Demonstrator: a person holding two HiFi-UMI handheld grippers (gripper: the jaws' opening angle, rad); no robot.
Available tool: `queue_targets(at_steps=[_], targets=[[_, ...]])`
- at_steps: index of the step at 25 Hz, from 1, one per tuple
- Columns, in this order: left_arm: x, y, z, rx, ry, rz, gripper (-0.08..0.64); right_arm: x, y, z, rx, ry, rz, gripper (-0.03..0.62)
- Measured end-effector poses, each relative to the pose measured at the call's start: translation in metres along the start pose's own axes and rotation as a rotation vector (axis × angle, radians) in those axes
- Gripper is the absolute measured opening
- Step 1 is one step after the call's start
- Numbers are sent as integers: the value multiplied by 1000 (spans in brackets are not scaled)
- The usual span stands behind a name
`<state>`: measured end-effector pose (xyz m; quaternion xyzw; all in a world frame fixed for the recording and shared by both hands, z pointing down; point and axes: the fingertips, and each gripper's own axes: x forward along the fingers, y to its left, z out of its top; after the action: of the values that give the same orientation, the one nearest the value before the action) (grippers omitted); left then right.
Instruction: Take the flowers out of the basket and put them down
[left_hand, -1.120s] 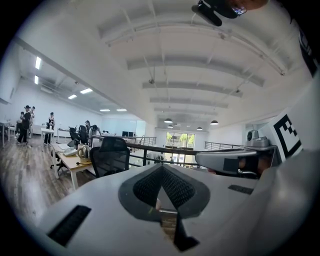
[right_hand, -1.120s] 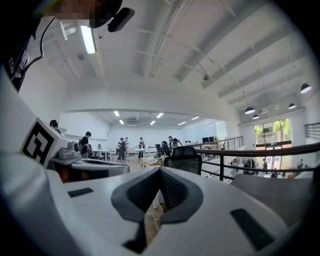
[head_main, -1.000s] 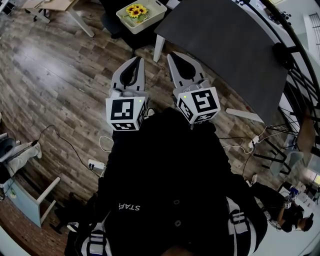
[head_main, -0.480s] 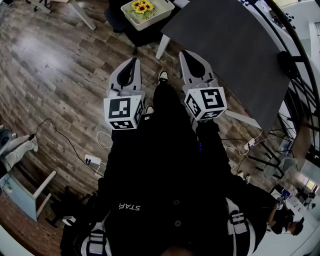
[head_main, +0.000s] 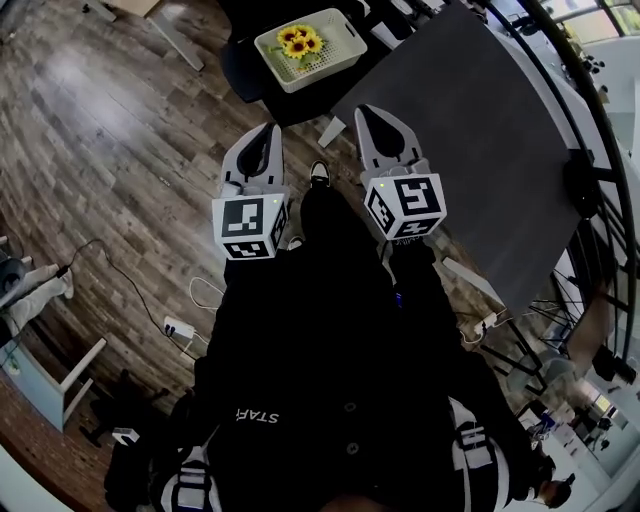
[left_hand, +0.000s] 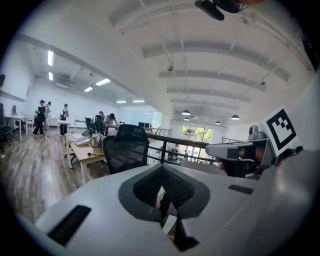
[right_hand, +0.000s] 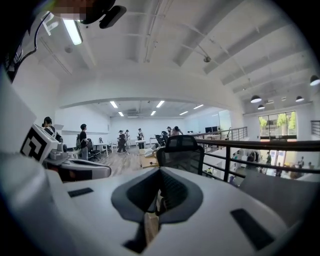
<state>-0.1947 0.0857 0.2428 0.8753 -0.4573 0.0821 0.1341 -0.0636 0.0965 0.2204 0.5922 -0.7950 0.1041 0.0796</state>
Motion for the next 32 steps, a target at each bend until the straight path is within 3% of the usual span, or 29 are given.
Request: queue_targets(at_steps=[8,17,24,32], targets=[[111,15,9,-35,12,30,2,95,-60,5,-13,53,78,11],[185,31,-8,-64,71,95,3,160,-97,-21,4,147,149,11],[234,75,-73,-123,163,136,2,230,-102,-93,14,258,146,11],[286,107,-163,-164,291,131,2,291,-122,-212,-6,437,148,11]])
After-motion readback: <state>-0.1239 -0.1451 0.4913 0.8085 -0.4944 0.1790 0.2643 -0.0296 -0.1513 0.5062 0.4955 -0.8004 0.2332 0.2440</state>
